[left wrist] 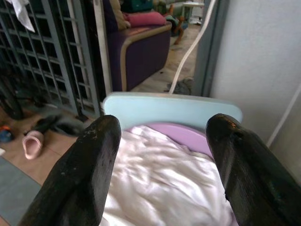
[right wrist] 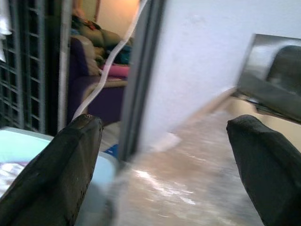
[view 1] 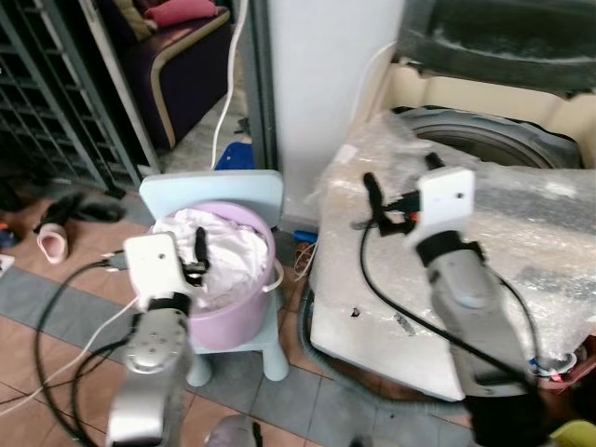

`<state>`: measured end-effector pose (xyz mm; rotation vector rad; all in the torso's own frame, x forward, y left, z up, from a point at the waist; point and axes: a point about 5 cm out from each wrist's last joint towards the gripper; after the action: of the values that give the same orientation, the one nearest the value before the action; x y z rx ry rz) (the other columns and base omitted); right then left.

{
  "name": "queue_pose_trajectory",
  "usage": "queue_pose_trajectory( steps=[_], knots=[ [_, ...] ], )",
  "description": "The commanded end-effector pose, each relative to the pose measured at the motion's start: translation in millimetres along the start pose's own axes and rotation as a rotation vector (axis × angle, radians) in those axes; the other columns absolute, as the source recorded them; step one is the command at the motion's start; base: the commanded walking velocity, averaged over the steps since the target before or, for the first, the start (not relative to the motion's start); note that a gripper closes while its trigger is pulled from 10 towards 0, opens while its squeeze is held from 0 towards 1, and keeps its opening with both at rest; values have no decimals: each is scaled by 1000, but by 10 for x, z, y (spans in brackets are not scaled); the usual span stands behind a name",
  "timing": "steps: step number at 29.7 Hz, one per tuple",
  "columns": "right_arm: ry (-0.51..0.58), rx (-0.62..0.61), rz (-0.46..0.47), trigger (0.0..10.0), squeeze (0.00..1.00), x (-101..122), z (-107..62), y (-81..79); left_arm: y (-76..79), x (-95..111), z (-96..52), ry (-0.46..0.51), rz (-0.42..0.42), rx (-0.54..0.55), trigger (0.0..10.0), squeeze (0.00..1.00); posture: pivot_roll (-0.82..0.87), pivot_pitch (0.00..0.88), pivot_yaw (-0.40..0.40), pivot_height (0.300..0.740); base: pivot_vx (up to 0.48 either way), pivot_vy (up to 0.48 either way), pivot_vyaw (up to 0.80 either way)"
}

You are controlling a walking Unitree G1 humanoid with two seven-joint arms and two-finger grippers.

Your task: Clothes washing

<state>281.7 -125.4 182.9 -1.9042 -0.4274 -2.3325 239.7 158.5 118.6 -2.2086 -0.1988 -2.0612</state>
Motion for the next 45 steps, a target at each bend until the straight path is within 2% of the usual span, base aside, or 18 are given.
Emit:
queue_pose_trajectory(
  steps=[1, 5, 7, 8, 10, 13, 17, 28, 37, 45],
  knots=[
    [-4, -15, 1, 10000, 0, -5, -32, 57, 50, -3, 1, -4, -8, -17, 10000, 0, 5, 39, 44, 740, 0, 480, 0],
    [-42, -36, -57, 10000, 0, -89, -44, 35, 44, 10, 6, 15, 1, -20, 10000, 0, 5, 39, 44, 740, 0, 480, 0],
    [-59, -25, -25, 10000, 0, -123, -58, 1, 38, 16, 4, 23, 9, -21, 10000, 0, 4, 39, 49, 740, 0, 480, 0],
    [-84, -30, 23, 10000, 0, -168, -77, -21, 31, 13, 1, 18, 12, -18, 10000, 0, 4, 39, 50, 740, 0, 461, 0],
    [-123, -23, 40, 10000, 0, -239, -113, -44, 23, 7, -5, 8, 5, -12, 10000, 0, 6, 39, 49, 740, 0, 431, 0],
    [-184, 4, 56, 10000, 0, -370, -199, -65, -10, 14, -14, 24, 9, 1, 10000, 0, 13, 40, 46, 740, 0, 228, 0],
    [-192, 27, 34, 10000, 0, -457, -245, -74, -22, 32, -31, 56, 30, -14, 10000, 0, 16, 39, 45, 740, 0, 0, 398],
    [-262, 47, 23, 10000, 0, -613, -255, -67, -63, 27, -51, 54, 22, -2, 10000, 0, 22, 43, 39, 740, 90, 0, 783],
    [-292, 47, 9, 10000, 0, -671, -209, -48, -58, 21, -62, 50, 21, -4, 10000, 0, 24, 44, 39, 740, 295, 0, 0],
    [-378, 135, -48, 10000, 0, -797, -156, -129, -56, -1, -94, 40, 24, -2, 10000, 0, 33, 50, 32, 740, 309, 0, 0]
  ],
)
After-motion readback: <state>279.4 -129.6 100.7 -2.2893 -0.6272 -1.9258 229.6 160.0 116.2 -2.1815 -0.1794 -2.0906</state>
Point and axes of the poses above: a point about 5 cm out from each wrist's last joint towards the gripper, its own z axis pointing out of the wrist towards the gripper, its own x axis along the axis of the wrist's last joint, y = z × x, and after that the axes turned 3 degrees about z, right-handed
